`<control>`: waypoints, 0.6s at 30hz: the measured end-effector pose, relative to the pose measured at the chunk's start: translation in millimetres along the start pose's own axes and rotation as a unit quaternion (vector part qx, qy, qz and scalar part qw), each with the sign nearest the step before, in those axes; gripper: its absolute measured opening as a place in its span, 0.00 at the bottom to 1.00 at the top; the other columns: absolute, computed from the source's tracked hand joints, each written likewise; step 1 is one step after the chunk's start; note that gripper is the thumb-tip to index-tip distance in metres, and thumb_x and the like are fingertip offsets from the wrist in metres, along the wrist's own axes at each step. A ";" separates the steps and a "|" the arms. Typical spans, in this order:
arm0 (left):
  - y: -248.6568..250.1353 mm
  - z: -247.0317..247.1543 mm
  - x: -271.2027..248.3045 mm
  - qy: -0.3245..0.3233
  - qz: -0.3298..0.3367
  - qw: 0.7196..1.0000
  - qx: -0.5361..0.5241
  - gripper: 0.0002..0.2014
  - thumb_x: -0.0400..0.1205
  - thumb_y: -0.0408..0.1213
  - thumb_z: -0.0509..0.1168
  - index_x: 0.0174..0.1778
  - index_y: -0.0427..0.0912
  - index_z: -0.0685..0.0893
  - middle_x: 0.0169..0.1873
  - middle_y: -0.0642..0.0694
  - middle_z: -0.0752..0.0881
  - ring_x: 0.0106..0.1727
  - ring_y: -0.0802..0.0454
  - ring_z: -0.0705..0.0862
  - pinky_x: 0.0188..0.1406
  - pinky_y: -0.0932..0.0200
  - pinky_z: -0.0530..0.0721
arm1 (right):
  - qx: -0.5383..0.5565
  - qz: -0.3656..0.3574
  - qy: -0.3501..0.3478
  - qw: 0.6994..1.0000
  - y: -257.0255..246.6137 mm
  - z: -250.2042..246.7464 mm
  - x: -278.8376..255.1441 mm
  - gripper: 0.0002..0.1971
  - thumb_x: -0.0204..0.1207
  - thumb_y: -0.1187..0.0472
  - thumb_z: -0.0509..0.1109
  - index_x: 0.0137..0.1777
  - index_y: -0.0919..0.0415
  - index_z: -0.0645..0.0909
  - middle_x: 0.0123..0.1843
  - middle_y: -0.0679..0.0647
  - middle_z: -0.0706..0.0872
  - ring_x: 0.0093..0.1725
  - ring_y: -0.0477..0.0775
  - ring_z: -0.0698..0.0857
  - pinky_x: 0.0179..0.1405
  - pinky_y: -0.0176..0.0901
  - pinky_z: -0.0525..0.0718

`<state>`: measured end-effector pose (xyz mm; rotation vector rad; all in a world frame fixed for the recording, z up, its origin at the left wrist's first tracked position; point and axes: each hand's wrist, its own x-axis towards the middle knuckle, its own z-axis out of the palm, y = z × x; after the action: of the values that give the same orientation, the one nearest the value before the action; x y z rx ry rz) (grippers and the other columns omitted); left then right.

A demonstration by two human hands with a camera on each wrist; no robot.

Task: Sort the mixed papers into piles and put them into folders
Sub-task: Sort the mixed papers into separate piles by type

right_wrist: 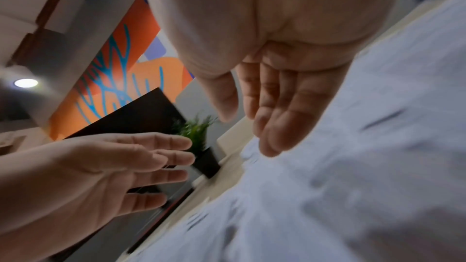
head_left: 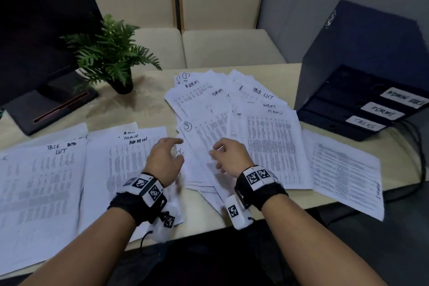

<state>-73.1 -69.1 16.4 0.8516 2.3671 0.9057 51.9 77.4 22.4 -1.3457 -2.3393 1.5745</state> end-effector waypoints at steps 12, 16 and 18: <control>107.9 130.5 40.2 -0.125 -0.048 0.991 0.007 0.22 0.81 0.31 0.61 0.72 0.43 0.76 0.70 0.44 0.77 0.68 0.49 0.78 0.61 0.65 0.71 | -0.120 0.131 0.161 0.971 129.9 -158.7 39.3 0.27 0.78 0.55 0.71 0.74 0.62 0.71 0.71 0.60 0.75 0.68 0.61 0.76 0.63 0.48 0.76; 110.1 153.7 40.3 -0.128 -0.081 0.988 0.024 0.23 0.80 0.31 0.61 0.74 0.45 0.76 0.69 0.43 0.80 0.68 0.46 0.79 0.68 0.58 0.73 | -0.104 0.179 0.147 0.967 158.8 -175.0 47.1 0.24 0.78 0.55 0.71 0.70 0.63 0.70 0.63 0.61 0.80 0.59 0.63 0.82 0.50 0.48 0.82; 108.9 159.7 38.4 -0.117 -0.092 0.988 0.034 0.24 0.80 0.31 0.61 0.73 0.45 0.76 0.69 0.43 0.80 0.68 0.46 0.79 0.68 0.58 0.73 | -0.106 0.174 0.114 0.972 168.0 -182.5 52.1 0.16 0.79 0.60 0.69 0.64 0.63 0.73 0.56 0.59 0.83 0.50 0.60 0.84 0.40 0.44 0.80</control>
<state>37.8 89.3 -21.5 0.7080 2.2380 0.6191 207.6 268.2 -37.7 -1.9590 -2.2739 1.1705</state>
